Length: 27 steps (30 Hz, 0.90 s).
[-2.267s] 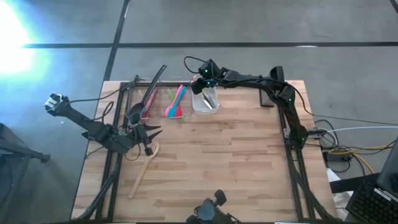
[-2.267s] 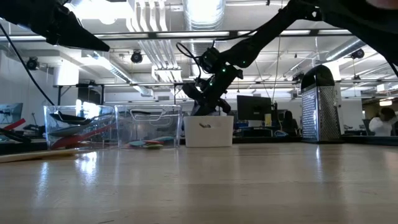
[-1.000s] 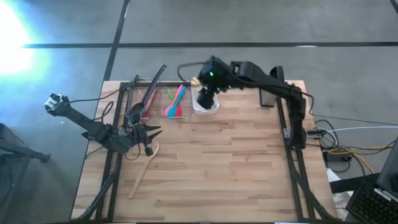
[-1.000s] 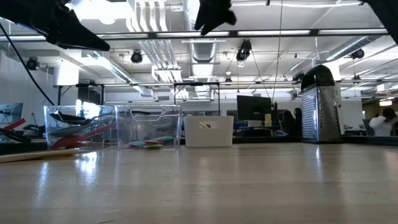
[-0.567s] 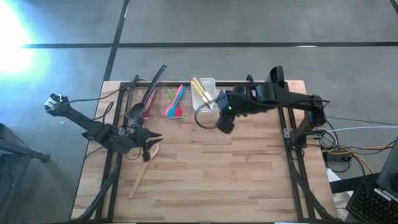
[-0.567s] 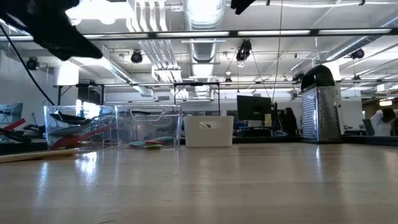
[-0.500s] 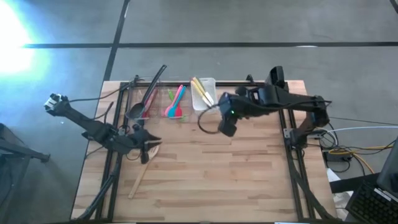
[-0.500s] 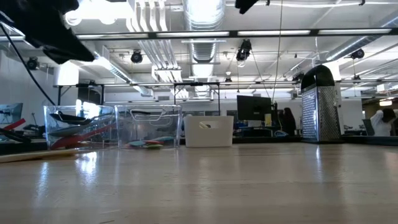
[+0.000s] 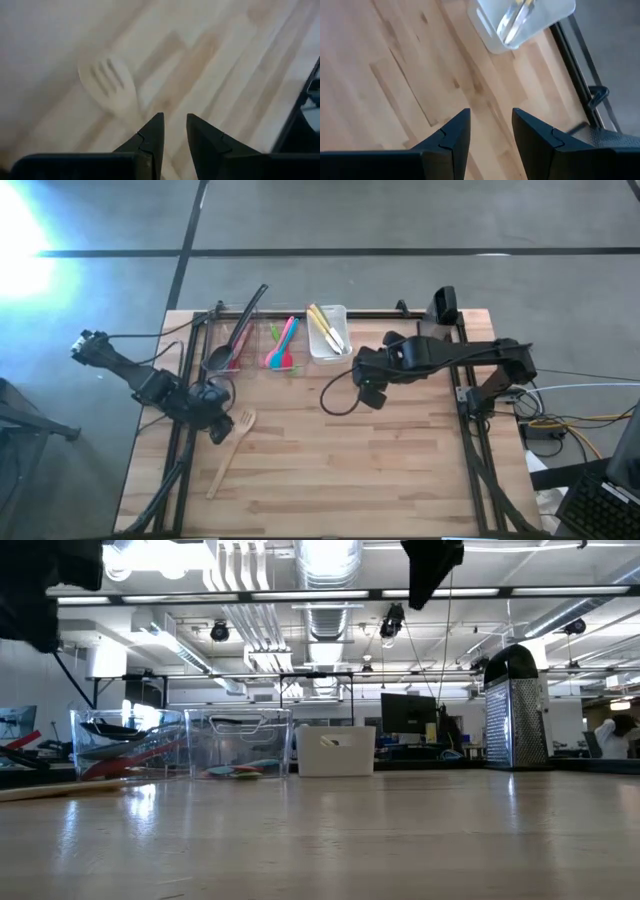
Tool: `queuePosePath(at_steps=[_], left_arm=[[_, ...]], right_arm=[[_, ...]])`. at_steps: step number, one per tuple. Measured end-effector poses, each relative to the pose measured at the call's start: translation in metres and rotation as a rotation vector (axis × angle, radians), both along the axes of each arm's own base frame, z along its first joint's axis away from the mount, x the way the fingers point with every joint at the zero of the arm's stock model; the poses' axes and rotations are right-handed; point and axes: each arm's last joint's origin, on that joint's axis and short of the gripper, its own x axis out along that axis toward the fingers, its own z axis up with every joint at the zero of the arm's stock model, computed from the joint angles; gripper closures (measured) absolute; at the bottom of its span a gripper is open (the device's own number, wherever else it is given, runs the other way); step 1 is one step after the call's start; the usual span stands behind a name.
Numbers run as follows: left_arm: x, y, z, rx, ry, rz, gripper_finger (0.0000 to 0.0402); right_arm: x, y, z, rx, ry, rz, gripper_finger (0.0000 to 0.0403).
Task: Pick & Place Kitchen Items
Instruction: Put the light brown serving spoon into the left transparent bin
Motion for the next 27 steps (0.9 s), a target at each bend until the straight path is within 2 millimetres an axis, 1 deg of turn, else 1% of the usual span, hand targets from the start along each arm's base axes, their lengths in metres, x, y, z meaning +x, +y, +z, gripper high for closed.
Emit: queuePosePath(at_steps=[4, 7, 13, 16, 19, 23, 27], left_arm=[[0.007, -0.008, -0.010, -0.089, 0.141, 0.028, 0.0294], [0.013, -0.012, -0.019, -0.087, 0.239, 0.057, 0.0267], [0.028, -0.025, -0.037, -0.156, 0.426, 0.094, 0.0212], [0.036, -0.031, -0.045, -0.165, 0.456, 0.129, 0.0191], [0.046, -0.039, -0.051, -0.204, 0.462, 0.110, 0.0177], [0.052, -0.047, -0.059, -0.205, 0.471, 0.096, 0.0170], [0.052, -0.053, -0.065, -0.181, 0.503, 0.110, 0.0170]], right_arm=[[-0.001, 0.000, -0.012, -0.012, 0.044, -0.002, 0.0268], [-0.002, -0.001, -0.018, -0.041, 0.066, -0.008, 0.0264], [-0.003, -0.002, -0.026, -0.053, 0.097, -0.006, 0.0264], [-0.003, -0.002, -0.030, -0.056, 0.115, -0.005, 0.0268], [-0.004, -0.002, -0.034, -0.082, 0.128, -0.009, 0.0271], [-0.004, -0.003, -0.034, -0.099, 0.127, -0.015, 0.0266], [-0.004, -0.003, -0.034, -0.106, 0.126, -0.017, 0.0260]])
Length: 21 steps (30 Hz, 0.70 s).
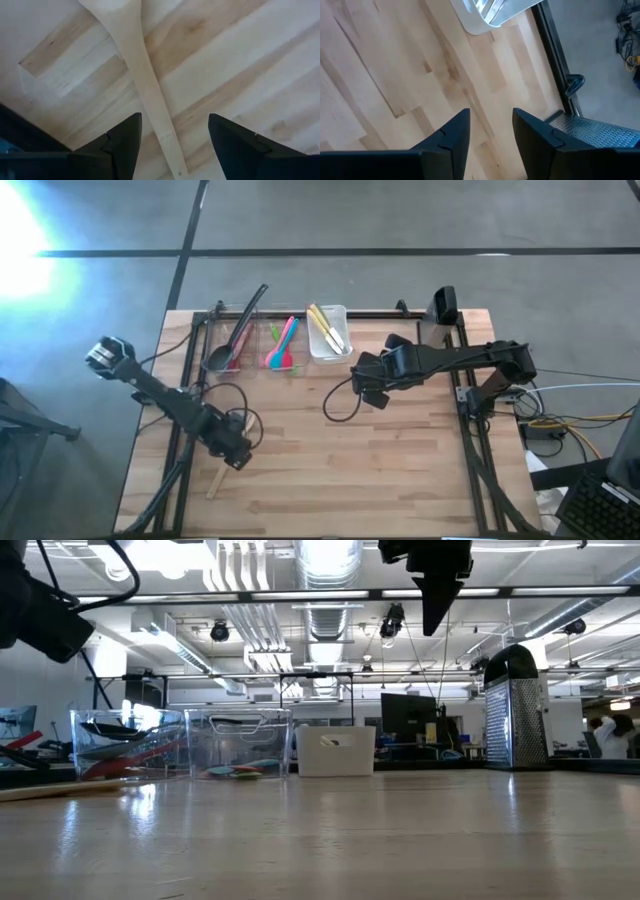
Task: Pick & Place Kitchen Items
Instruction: Put the light brown serving spoon into the left transparent bin
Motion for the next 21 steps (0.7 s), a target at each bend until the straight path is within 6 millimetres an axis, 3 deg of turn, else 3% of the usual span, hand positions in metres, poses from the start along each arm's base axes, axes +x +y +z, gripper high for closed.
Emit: queuePosePath(at_steps=[10, 14, 21], left_arm=[[0.000, 0.008, -0.019, 0.212, -0.026, 0.071, 0.0170], [-0.008, 0.017, -0.038, 0.222, 0.029, 0.106, 0.0170], [-0.011, 0.024, -0.065, 0.123, -0.055, 0.154, 0.0170]], right_arm=[[0.003, 0.000, 0.000, 0.002, -0.030, 0.002, 0.0265], [0.003, 0.001, 0.000, 0.002, -0.036, 0.005, 0.0268], [0.004, 0.001, 0.001, 0.003, -0.043, 0.005, 0.0261]])
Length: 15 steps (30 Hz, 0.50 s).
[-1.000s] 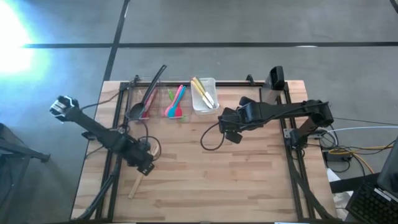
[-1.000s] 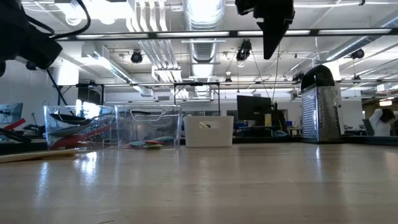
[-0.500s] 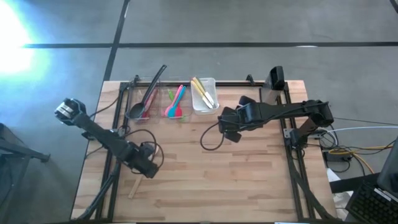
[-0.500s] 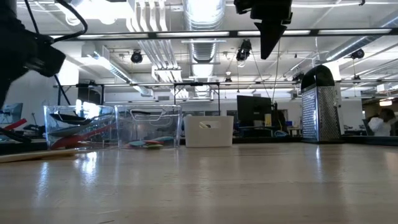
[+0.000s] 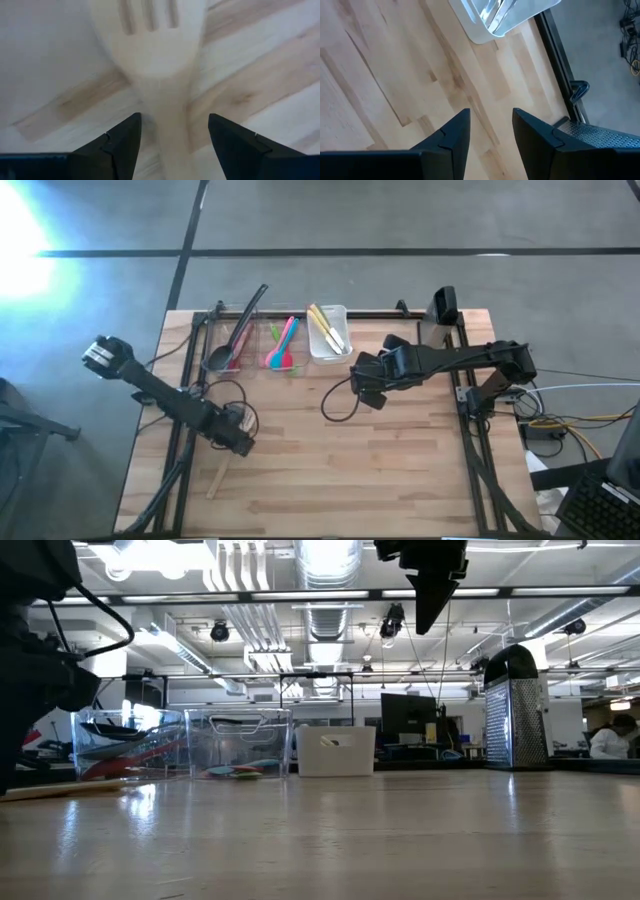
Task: Pick & Place Kitchen Items
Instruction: Put the light brown serving spoon into the left transparent bin
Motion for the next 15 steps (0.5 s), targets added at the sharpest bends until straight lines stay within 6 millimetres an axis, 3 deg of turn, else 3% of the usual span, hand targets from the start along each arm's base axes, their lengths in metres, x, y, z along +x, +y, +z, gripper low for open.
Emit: queuePosePath(at_steps=[15], left_arm=[[-0.002, 0.017, -0.014, 0.003, 0.016, 0.110, 0.0170]], right_arm=[[0.002, 0.000, 0.001, -0.026, -0.019, 0.007, 0.0275]])
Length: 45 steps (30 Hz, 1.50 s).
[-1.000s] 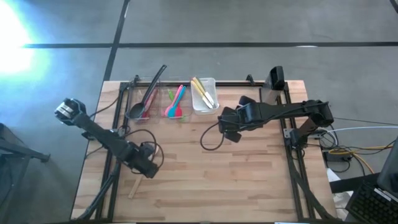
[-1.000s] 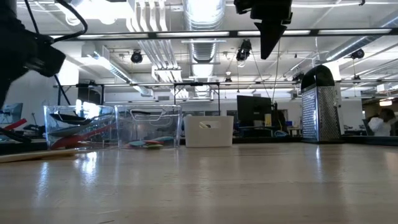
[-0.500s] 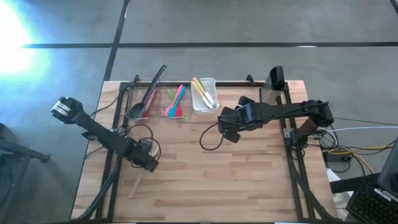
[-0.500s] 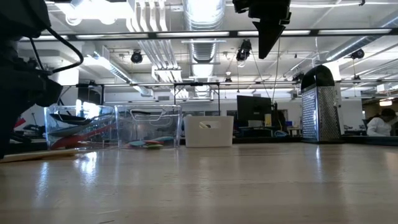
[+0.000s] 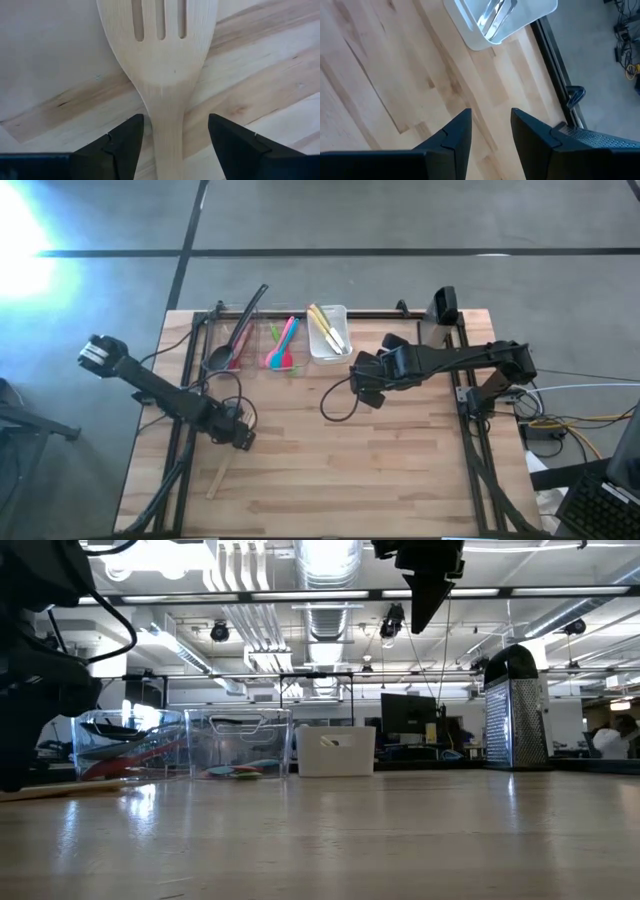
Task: Pick & Place Kitchen Items
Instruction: Put the light brown serving spoon into the left transparent bin
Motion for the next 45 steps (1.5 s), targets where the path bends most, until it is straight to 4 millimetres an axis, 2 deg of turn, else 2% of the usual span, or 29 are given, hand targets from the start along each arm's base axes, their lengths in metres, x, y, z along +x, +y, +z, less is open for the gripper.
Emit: queuePosePath(at_steps=[18, 30, 38, 45], left_arm=[[-0.001, 0.020, -0.002, 0.160, 0.041, -0.011, 0.0196], [-0.001, 0.021, 0.001, 0.182, 0.068, -0.117, 0.0196], [0.004, 0.018, -0.008, 0.195, 0.167, -0.188, 0.0203], [0.008, 0.018, -0.005, 0.196, 0.170, -0.195, 0.0208]], right_arm=[[0.000, 0.000, 0.000, -0.002, 0.003, 0.009, 0.0265], [0.000, 0.000, 0.000, -0.003, 0.005, 0.011, 0.0271], [0.000, 0.000, 0.000, -0.002, 0.005, 0.011, 0.0262], [0.000, 0.000, 0.000, -0.003, 0.010, 0.015, 0.0270]])
